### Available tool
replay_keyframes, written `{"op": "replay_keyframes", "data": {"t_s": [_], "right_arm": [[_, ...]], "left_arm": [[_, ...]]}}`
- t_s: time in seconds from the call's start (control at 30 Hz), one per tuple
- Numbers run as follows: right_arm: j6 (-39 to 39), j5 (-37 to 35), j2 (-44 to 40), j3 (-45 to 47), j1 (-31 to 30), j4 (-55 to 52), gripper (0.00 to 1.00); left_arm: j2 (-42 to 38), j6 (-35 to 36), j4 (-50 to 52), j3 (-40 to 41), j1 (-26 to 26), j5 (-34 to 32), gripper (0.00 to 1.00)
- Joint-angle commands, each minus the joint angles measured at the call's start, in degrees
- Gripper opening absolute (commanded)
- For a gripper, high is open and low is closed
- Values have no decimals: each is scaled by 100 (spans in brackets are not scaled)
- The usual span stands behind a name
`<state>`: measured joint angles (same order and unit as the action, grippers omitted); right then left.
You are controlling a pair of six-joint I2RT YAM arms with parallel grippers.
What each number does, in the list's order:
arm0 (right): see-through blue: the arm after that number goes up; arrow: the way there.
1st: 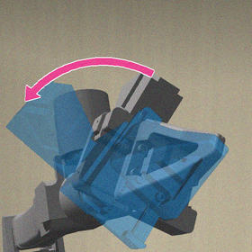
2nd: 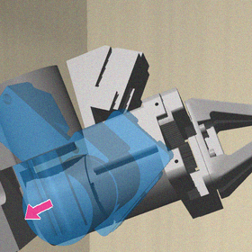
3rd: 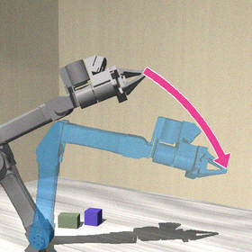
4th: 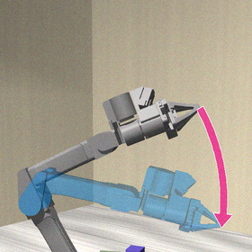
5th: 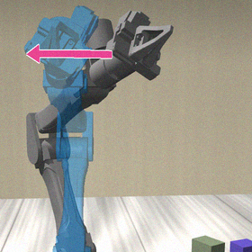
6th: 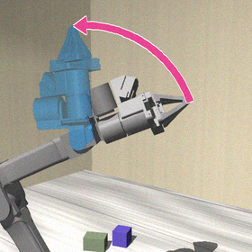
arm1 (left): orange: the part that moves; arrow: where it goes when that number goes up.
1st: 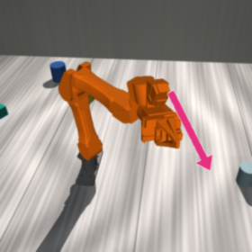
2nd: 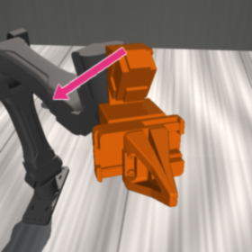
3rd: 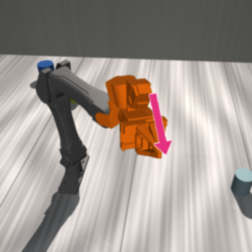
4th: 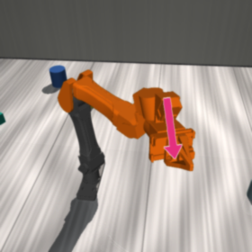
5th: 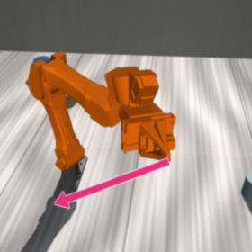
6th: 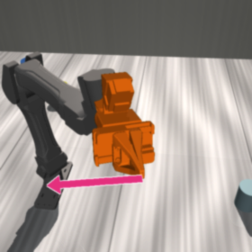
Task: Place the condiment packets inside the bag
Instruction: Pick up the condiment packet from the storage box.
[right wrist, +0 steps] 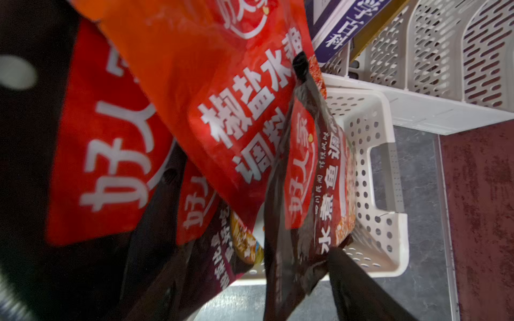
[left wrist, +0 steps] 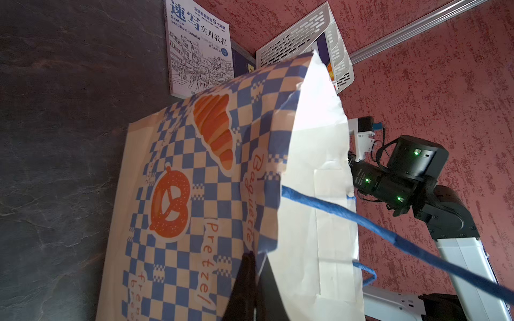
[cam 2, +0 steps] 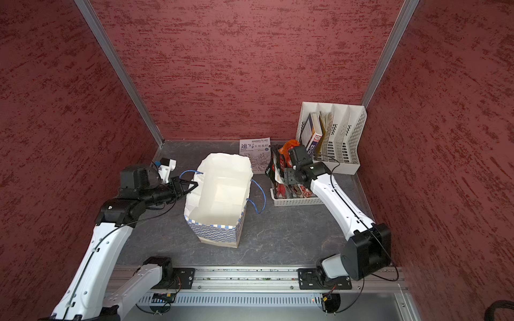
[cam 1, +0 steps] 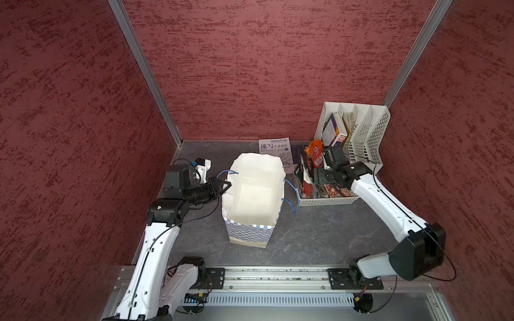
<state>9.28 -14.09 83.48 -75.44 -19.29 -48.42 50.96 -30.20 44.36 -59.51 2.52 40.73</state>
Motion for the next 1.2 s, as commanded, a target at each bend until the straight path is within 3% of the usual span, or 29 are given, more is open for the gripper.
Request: {"op": "replay_keyframes", "data": {"t_s": [0.0,0.33,0.67,0.83,0.9,1.17], "right_arm": [[-145,-371,163,-237,167,289,77],[-229,-1457,419,79,434,457,48],[-210,-1323,859,365,428,1046,47],[-251,-1496,690,349,428,1055,8],[-361,-1446,446,392,428,1035,0],[-910,-782,-367,411,479,870,0]], "left_arm": [[-83,1,-205,91,-33,111,0],[-98,-13,-209,95,-33,124,0],[-56,-72,-230,106,-36,93,0],[-84,-92,-214,114,-35,72,0],[-96,-100,-208,115,-34,54,0],[-96,-148,-304,153,-33,38,0]]}}
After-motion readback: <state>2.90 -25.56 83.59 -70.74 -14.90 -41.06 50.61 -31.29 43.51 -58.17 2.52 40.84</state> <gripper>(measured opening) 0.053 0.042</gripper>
